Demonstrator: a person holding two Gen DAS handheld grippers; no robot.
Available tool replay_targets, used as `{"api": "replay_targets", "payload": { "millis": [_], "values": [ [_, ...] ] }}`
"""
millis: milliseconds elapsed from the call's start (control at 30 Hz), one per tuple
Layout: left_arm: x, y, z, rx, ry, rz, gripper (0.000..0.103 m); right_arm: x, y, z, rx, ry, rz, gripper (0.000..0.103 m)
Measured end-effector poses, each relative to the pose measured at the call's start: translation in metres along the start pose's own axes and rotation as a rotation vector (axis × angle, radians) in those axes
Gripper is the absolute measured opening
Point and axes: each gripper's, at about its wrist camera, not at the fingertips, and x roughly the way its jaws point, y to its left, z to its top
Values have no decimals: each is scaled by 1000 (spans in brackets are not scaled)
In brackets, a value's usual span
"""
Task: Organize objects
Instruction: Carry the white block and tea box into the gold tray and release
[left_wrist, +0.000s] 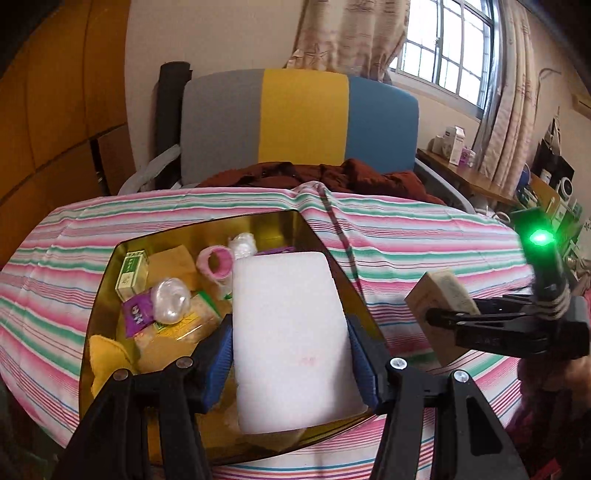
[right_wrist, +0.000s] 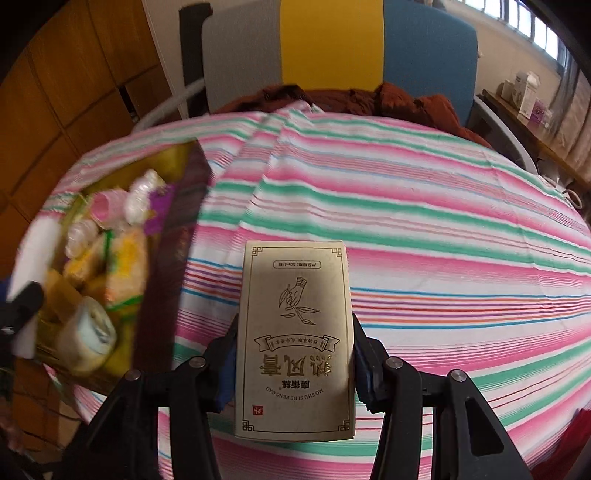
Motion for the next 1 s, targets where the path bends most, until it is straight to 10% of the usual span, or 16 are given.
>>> {"api": "replay_targets", "payload": {
  "millis": [633, 1000],
  "values": [
    [-26, 121, -18, -259, -29, 138, 58, -19, 105, 22, -146, -98, 166, 51],
    [-14, 85, 6, -231, -46, -28, 59, 18, 119, 44, -126, -70, 162, 53]
  ]
}}
